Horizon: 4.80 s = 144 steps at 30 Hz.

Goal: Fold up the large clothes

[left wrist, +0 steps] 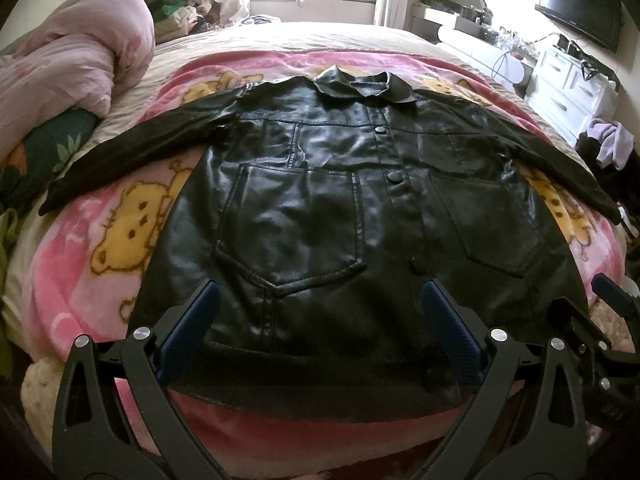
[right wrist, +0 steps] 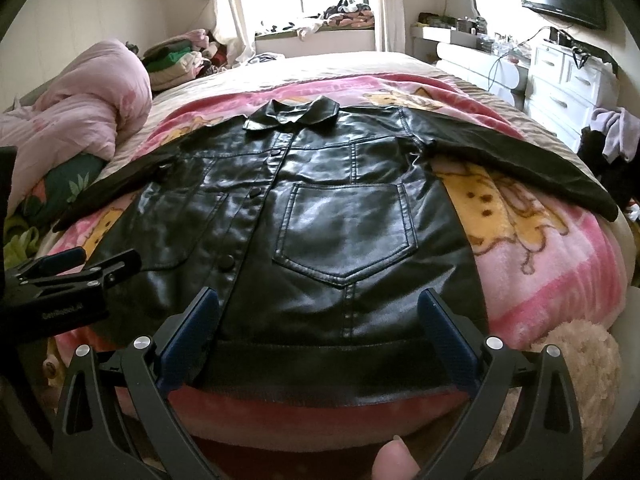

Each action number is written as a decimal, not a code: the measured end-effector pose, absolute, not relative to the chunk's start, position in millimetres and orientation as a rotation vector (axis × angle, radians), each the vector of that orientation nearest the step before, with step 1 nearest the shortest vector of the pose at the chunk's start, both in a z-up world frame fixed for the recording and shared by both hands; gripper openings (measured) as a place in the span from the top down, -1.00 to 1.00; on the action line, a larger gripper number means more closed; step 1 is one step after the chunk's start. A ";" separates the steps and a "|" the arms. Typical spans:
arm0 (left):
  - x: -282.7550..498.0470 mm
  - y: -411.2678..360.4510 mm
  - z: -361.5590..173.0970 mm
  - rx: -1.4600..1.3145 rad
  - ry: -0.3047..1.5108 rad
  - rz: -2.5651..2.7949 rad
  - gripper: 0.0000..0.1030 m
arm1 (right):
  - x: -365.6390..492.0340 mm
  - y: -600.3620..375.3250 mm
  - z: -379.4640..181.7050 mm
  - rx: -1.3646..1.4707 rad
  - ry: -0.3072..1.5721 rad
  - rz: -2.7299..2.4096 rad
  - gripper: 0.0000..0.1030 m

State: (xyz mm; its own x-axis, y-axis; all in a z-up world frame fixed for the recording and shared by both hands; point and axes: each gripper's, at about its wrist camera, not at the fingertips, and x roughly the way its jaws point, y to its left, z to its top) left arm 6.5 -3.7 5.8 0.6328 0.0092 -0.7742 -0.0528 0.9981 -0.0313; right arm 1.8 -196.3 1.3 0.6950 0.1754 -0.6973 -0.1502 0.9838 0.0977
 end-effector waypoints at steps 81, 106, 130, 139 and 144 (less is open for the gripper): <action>271.3 -90.1 7.3 -0.049 0.937 -0.063 -0.83 | 236.2 -464.2 16.6 0.616 0.681 -0.470 -0.92; 301.9 -142.7 -30.0 0.001 1.047 -0.131 -0.83 | 194.7 -608.7 -70.8 1.142 0.629 -0.699 -0.92; 292.4 -70.6 31.4 -0.135 0.969 -0.113 -0.83 | 214.3 -531.0 37.3 0.882 0.291 -0.158 0.83; 284.5 -40.2 61.4 -0.270 0.922 -0.188 -0.83 | 236.3 -422.6 75.5 0.631 0.313 0.121 0.84; 280.3 -15.7 73.6 -0.309 0.898 -0.181 -0.83 | 238.0 -364.9 87.5 0.536 0.331 0.246 0.84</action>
